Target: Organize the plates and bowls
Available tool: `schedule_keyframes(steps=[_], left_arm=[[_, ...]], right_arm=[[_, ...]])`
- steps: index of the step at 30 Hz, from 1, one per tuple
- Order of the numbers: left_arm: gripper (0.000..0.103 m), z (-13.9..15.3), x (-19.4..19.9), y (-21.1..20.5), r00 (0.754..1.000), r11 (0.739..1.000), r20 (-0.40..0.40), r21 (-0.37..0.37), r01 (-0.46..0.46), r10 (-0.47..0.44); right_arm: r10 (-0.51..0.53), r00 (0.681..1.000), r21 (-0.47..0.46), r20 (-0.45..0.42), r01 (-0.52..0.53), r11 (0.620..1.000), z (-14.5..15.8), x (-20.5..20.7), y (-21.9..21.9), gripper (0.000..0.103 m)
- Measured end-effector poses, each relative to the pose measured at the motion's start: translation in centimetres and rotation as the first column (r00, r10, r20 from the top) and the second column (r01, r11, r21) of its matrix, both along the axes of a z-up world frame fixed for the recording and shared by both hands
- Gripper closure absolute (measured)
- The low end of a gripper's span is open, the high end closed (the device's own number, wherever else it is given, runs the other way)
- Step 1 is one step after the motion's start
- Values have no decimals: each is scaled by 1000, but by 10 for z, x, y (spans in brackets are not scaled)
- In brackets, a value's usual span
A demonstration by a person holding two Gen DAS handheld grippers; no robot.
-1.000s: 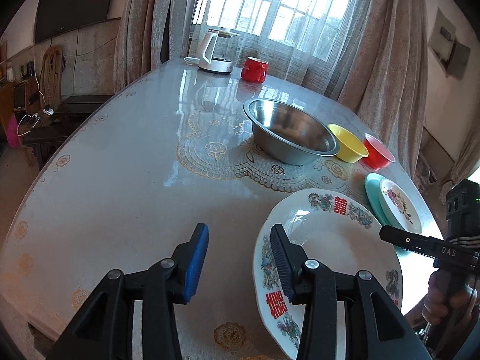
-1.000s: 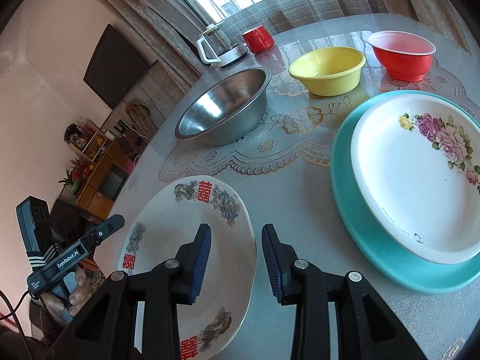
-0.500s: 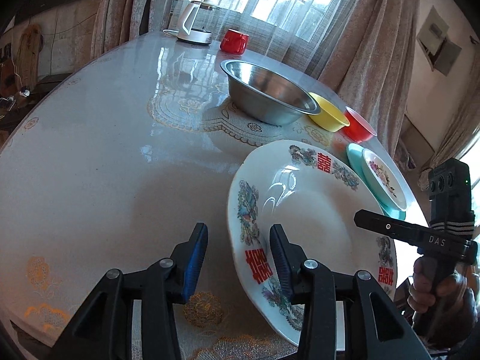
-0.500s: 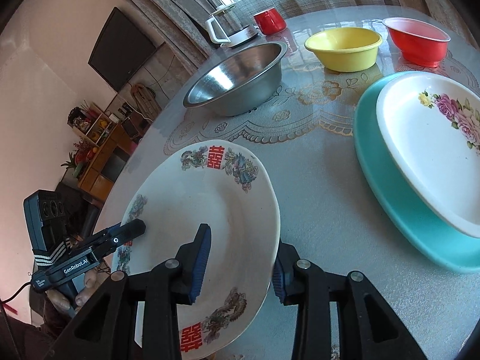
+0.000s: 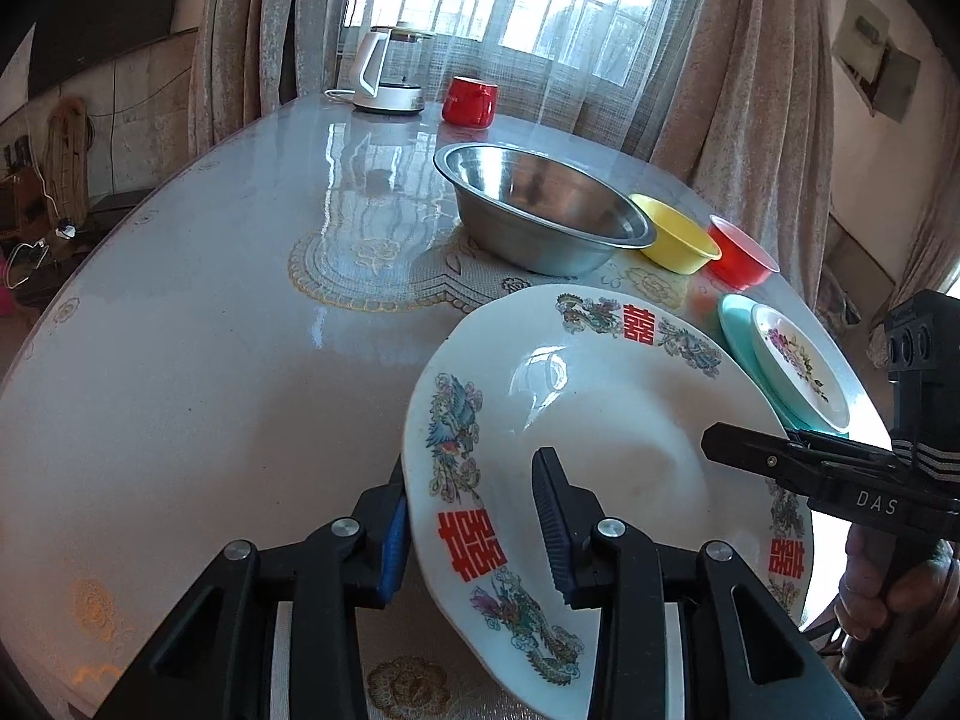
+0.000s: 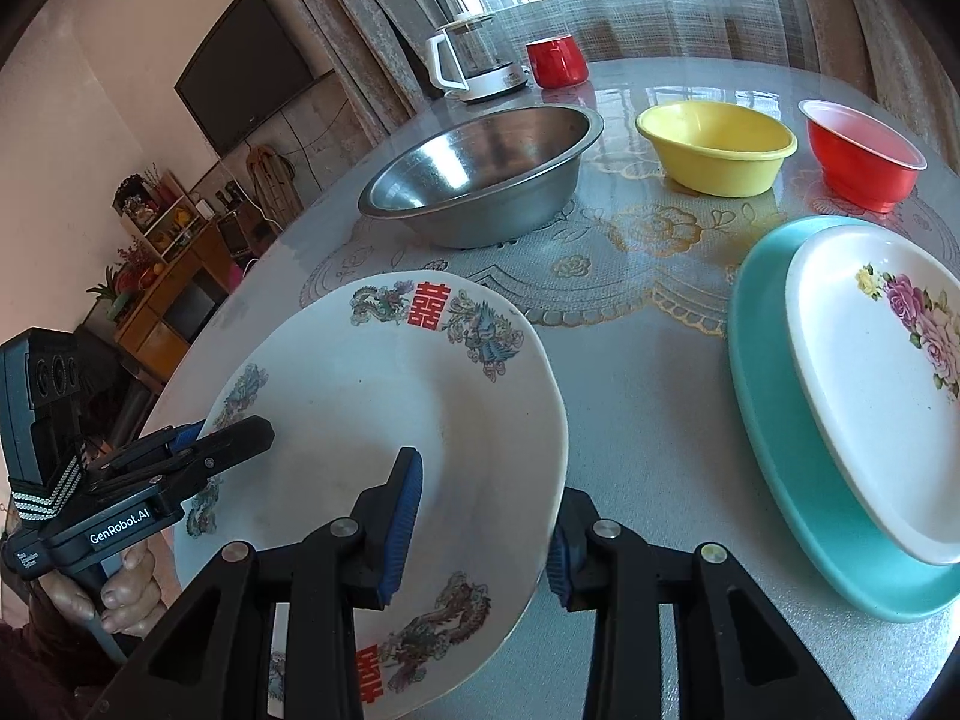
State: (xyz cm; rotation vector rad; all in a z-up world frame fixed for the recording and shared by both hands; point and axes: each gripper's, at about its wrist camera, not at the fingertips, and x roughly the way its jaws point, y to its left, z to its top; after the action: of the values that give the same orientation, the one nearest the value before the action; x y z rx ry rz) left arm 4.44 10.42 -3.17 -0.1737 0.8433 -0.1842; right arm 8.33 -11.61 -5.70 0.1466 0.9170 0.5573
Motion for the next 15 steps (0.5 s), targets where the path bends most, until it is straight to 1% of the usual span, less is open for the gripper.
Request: schedule_keyframes(steps=[3, 9, 15], left_arm=[[66, 1, 6, -4, 1000, 999, 5, 50, -15, 15], [66, 2, 13, -11, 999, 991, 5, 126, -42, 41], [65, 2, 15, -12, 998, 988, 1, 140, -61, 61]], right_arm=[[0, 1000, 6, -3, 1, 1000, 1, 4, 1, 65], [-8, 1000, 14, 3, 8, 1000, 1, 7, 2, 65], [-9, 1000, 11, 2, 9, 1000, 2, 5, 2, 65]])
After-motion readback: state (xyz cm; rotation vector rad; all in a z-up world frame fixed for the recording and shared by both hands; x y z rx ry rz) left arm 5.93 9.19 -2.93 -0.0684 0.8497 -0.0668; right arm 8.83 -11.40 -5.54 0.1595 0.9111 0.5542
